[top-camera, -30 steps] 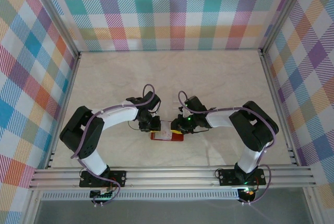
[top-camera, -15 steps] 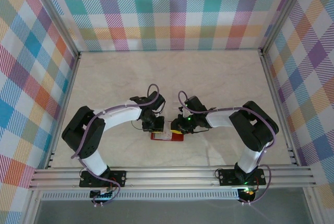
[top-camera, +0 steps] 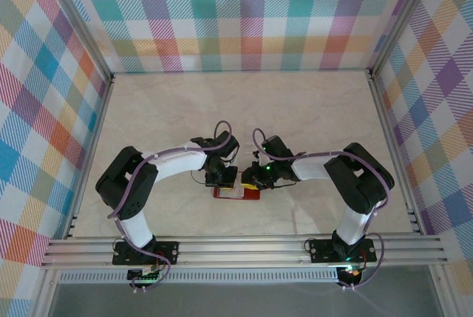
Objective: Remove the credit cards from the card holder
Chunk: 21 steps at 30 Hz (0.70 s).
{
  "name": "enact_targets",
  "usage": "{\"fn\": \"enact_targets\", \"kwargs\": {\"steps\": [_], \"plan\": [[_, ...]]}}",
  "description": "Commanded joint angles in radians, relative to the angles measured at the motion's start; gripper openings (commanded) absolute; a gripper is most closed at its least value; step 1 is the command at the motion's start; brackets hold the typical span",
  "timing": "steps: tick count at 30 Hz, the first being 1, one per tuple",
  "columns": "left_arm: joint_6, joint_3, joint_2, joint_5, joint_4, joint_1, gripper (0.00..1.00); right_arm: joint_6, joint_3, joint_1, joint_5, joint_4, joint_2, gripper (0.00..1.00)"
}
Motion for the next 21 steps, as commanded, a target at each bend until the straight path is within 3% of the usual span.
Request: {"fn": "enact_targets", "kwargs": {"steps": [1, 14, 21], "plan": [[-0.014, -0.051, 0.037, 0.009, 0.018, -0.01, 0.05, 0.036, -0.01, 0.009, -0.061, 0.074, 0.035, 0.23], [-0.013, -0.046, 0.032, 0.002, 0.009, -0.01, 0.05, 0.058, -0.029, 0.013, -0.088, 0.146, 0.003, 0.15], [-0.014, -0.041, -0.011, -0.044, -0.024, -0.01, 0.06, -0.006, -0.013, 0.013, -0.007, -0.007, -0.041, 0.1]]}}
